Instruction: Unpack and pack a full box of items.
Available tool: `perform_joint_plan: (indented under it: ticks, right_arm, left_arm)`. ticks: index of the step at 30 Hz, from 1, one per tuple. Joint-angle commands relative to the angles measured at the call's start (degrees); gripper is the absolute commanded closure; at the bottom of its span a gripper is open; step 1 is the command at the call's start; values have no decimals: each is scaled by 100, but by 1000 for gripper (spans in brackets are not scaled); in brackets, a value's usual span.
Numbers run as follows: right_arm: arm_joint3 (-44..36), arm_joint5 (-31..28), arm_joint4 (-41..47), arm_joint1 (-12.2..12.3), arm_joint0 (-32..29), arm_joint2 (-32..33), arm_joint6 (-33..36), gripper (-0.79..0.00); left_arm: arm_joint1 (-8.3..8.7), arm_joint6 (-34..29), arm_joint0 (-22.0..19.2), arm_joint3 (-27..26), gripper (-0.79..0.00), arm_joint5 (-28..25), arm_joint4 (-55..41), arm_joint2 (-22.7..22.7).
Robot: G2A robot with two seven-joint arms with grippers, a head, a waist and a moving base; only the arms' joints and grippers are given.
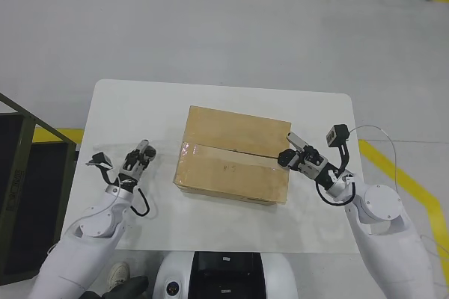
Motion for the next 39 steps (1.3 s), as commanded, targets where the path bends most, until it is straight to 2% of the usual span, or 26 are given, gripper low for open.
perform_joint_plan:
  ticks: [1,6,13,15,27,32,39]
  right_arm:
    - [0,0,0,0,0,0,0,-785]
    - [0,0,0,0,0,0,0,-785]
    - [0,0,0,0,0,0,0,-785]
    - [0,0,0,0,0,0,0,-785]
    - [0,0,0,0,0,0,0,-785]
    - [0,0,0,0,0,0,0,-785]
    - [0,0,0,0,0,0,0,-785]
  left_arm:
    - [-16,-25,-19,32,-203,35,-23,-22]
    - [-63,-86,-65,84,-120,110,-127,-80]
    - [-124,-166,-80,145,-65,226,-181,-136]
    - [-141,-185,-77,159,0,251,-208,-154]
    - [-228,-254,24,-123,0,-69,-438,-509]
    - [-254,-336,10,-458,0,-228,-321,-664]
    - [-315,-324,-80,-1026,0,-177,187,-564]
